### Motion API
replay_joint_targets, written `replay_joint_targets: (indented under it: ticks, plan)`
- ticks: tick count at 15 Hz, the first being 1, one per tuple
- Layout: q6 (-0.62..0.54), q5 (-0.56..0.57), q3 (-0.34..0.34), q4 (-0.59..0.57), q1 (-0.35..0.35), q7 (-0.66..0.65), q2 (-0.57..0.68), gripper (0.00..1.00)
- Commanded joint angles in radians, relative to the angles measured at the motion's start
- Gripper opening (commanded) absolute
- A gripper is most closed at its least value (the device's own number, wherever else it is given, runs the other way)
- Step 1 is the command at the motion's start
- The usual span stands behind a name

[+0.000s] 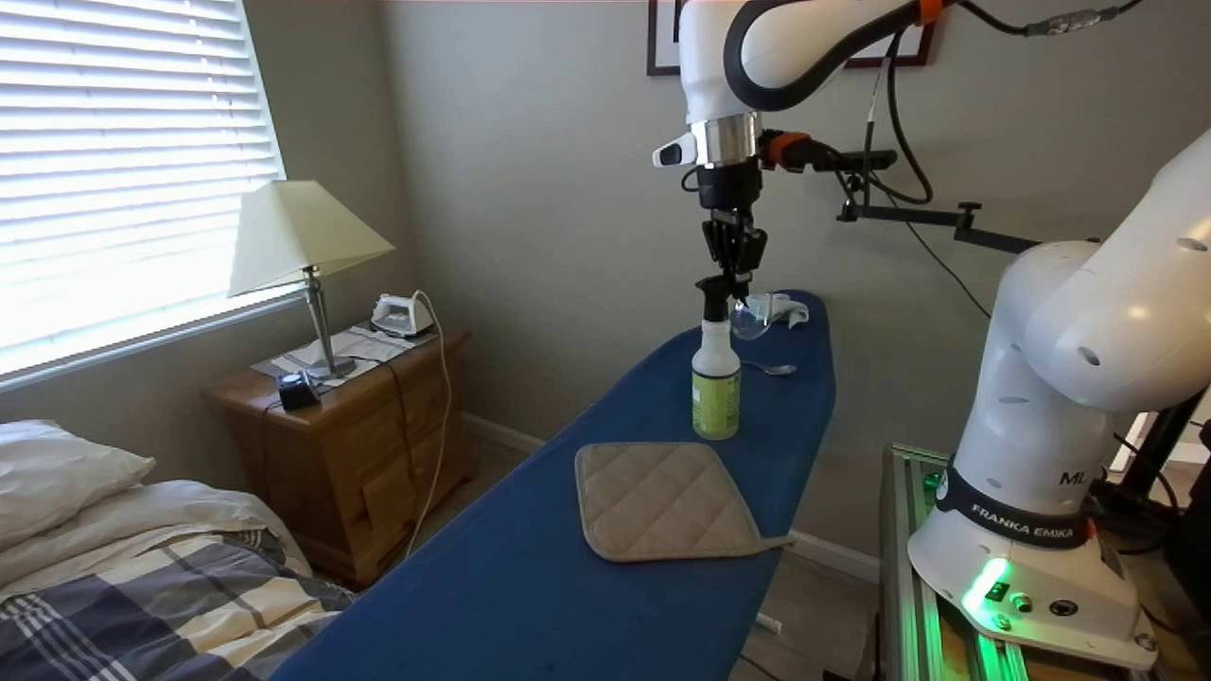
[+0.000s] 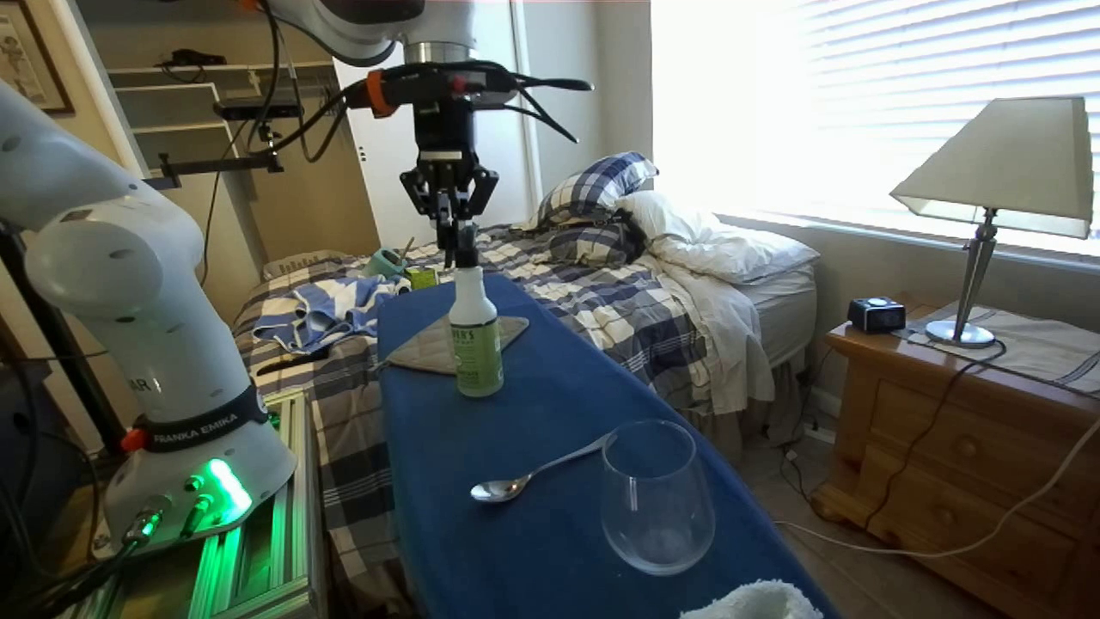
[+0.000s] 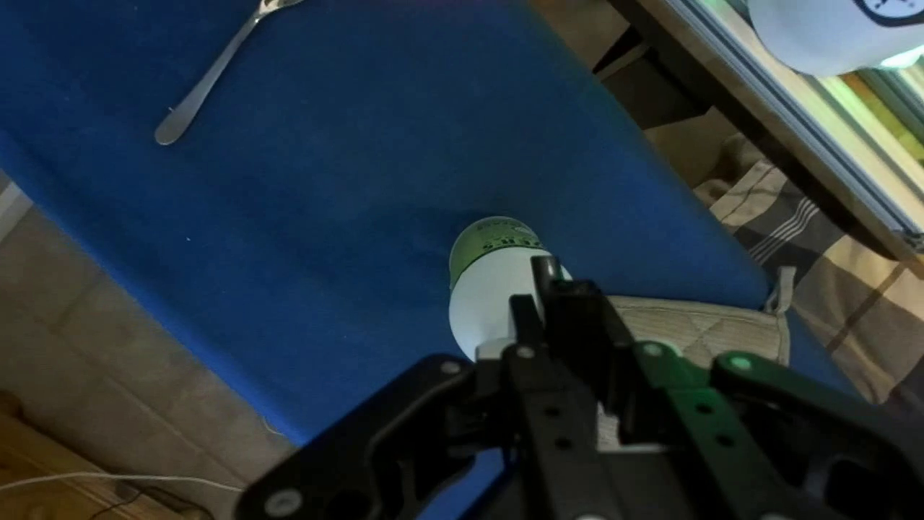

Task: Rotate the spray bottle to the right.

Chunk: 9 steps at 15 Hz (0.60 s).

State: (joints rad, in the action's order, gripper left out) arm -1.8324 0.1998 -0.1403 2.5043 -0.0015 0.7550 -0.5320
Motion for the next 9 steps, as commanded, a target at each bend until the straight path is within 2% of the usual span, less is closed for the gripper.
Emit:
replay_joint_targets:
  ticks: [1,9]
  plan:
    - [0.037,0.042,-0.011,-0.048,0.017,0.104,0.049,0.05]
    - [0.019,0.067,0.004,-0.064,0.028,0.293,0.079,0.05]
